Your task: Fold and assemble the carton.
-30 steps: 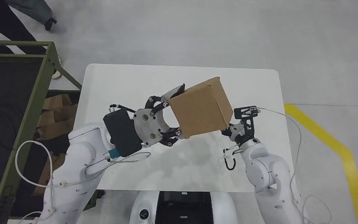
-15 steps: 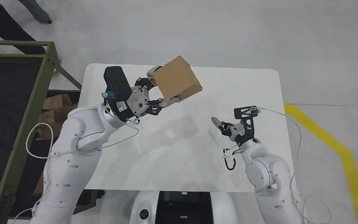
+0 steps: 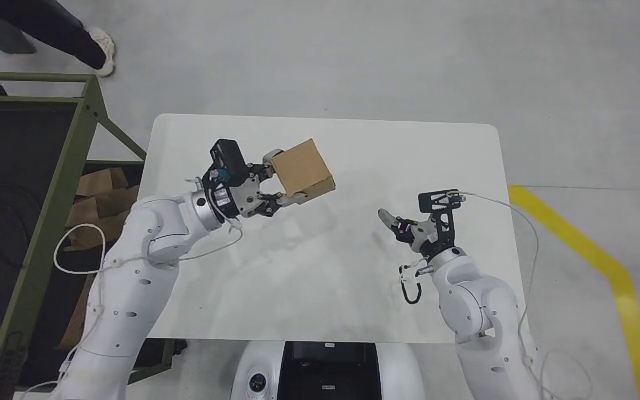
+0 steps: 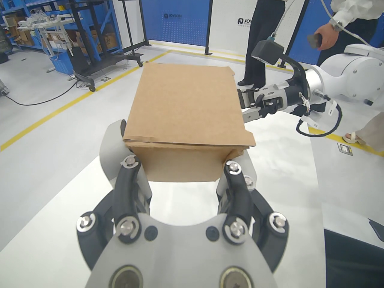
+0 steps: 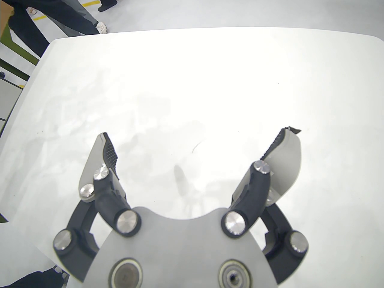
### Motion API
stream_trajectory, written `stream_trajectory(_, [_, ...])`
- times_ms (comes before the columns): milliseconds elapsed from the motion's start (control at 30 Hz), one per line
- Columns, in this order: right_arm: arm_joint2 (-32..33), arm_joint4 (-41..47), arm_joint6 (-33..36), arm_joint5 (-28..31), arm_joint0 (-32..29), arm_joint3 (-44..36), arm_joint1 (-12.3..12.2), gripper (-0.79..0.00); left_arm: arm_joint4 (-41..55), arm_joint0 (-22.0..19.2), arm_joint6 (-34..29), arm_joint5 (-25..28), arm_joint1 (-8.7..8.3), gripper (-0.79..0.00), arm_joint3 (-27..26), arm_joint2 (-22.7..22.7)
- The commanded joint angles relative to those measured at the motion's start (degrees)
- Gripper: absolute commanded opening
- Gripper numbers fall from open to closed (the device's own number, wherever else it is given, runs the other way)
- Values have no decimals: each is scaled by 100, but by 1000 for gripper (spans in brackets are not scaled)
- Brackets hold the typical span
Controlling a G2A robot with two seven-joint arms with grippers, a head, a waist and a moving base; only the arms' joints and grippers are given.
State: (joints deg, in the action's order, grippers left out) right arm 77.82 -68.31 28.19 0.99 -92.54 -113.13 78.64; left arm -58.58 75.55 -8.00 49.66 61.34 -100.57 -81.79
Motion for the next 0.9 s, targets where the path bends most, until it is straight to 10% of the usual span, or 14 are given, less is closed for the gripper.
stream_trajectory(0, [0, 0, 0, 0, 0, 0, 0, 0, 4, 1, -3, -2, 0, -785, -5, -2])
stream_trajectory(400, [0, 0, 0, 0, 0, 0, 0, 0, -61, 1, -66, -73, 5, -785, 98, 97])
stream_trajectory(867, [0, 0, 0, 0, 0, 0, 0, 0, -1401, -762, 1251, 834, -32, -785, 1810, 618])
